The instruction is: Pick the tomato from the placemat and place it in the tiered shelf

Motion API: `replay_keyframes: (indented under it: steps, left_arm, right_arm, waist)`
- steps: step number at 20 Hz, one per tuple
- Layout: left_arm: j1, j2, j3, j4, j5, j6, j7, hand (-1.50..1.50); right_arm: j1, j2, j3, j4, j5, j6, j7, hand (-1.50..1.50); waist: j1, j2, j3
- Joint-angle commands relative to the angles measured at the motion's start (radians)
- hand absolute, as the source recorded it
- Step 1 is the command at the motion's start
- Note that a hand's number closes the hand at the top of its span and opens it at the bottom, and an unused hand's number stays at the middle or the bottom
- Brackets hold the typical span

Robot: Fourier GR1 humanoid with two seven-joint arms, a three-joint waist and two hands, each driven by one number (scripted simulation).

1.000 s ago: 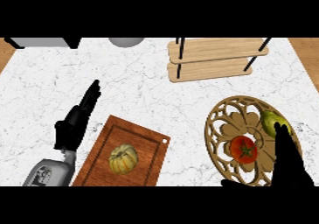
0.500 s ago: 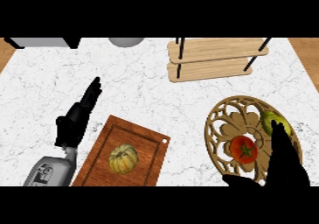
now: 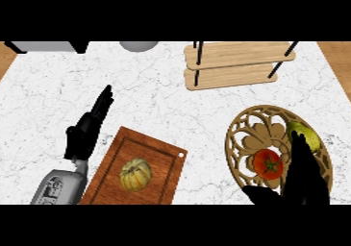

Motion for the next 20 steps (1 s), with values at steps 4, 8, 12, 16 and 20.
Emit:
replay_keyframes:
  steps: [4,8,12,16,20]
  left_arm:
    - [0.021,-0.026,0.002,-0.079,-0.028,-0.014,0.072,0.00]
    - [-0.004,-0.033,0.031,-0.004,-0.052,-0.018,0.003,0.00]
    - [0.030,-0.044,0.033,-0.042,-0.047,-0.037,-0.006,0.00]
    - [0.002,-0.063,0.031,-0.017,-0.055,-0.035,0.031,0.00]
    - [0.027,-0.044,0.050,0.003,-0.062,-0.050,-0.022,0.00]
  right_arm:
    - [0.032,-0.011,-0.053,0.050,-0.035,-0.037,-0.065,-1.50]
    - [-0.023,0.012,-0.060,0.114,-0.042,-0.035,-0.087,-1.50]
    - [-0.086,0.038,-0.064,0.142,-0.027,0.000,-0.056,-1.50]
    - [0.038,0.033,-0.035,0.186,-0.037,-0.097,-0.140,-1.50]
    - [-0.035,-0.009,-0.072,0.221,-0.069,0.016,-0.145,1.50]
  waist:
    - [0.000,-0.001,0.000]
    - [0.000,0.000,0.000]
    - [0.002,0.000,0.000]
    - [-0.001,0.000,0.000]
    - [0.000,0.000,0.000]
